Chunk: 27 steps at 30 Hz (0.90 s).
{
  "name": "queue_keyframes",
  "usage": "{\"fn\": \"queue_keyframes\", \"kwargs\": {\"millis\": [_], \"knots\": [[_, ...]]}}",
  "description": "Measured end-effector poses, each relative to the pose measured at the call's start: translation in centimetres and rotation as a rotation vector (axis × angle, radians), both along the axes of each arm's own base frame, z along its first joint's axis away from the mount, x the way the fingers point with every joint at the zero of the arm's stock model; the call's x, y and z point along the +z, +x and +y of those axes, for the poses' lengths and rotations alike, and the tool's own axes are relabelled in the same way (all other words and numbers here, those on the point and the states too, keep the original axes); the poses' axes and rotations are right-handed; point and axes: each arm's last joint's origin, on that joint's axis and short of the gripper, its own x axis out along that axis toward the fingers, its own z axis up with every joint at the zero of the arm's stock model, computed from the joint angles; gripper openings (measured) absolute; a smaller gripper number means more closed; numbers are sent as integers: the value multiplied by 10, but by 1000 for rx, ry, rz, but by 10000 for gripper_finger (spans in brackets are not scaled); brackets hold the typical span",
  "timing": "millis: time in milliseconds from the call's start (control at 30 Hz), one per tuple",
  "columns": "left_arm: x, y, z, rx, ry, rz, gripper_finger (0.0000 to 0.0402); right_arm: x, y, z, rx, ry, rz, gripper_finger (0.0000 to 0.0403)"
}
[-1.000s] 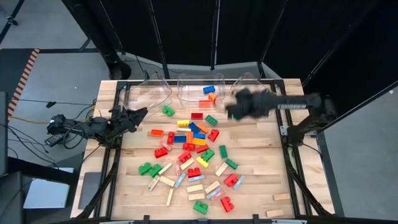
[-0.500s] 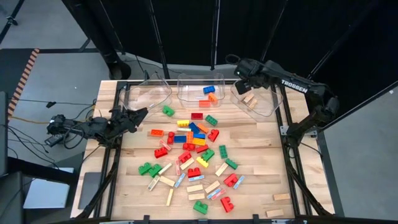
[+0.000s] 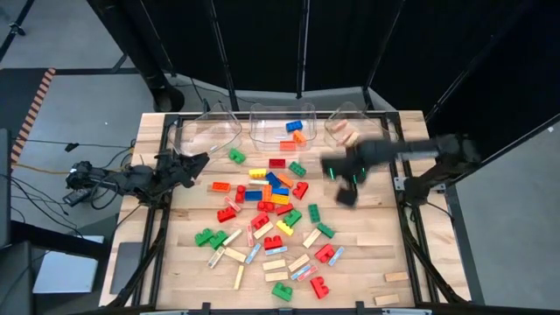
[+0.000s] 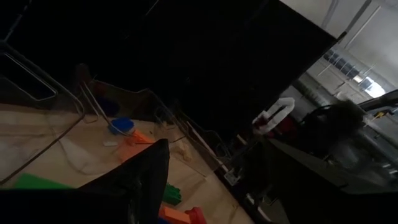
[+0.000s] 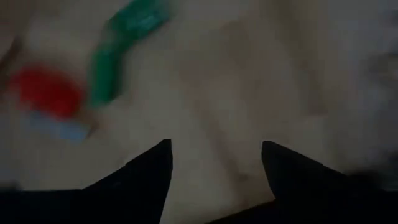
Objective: Sort blocks by size
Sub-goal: Put the brown wooden block into the right transparent bin
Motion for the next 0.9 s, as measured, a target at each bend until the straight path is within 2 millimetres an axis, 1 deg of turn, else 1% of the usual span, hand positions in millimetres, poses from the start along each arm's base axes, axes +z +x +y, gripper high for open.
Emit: {"fn": "queue_keyframes", "kwargs": {"millis": [100, 167, 267, 400, 500, 633, 800, 900], "knots": [[-1, 0, 0, -1, 0, 10, 269, -14, -22, 65, 76, 33, 1, 257], [-1, 0, 0, -1, -2, 8, 269, -20, -38, 100, 81, 88, -25, 257], [-1, 0, 0, -1, -3, 7, 269, -28, -62, 143, 68, 158, -44, 258], [-1, 0, 0, -1, -4, 7, 269, -41, -78, 191, 118, 246, -92, 253], [-1, 0, 0, -2, -10, 3, 269, -57, -83, 215, 158, 268, -75, 250], [-1, 0, 0, -3, -26, -8, 269, -77, -80, 235, 179, 311, -35, 251], [-1, 0, 0, -3, -26, -8, 269, -100, -78, 254, 214, 347, 11, 252], [-1, 0, 0, -3, -27, -8, 269, -109, -81, 261, 233, 351, 28, 249]]}}
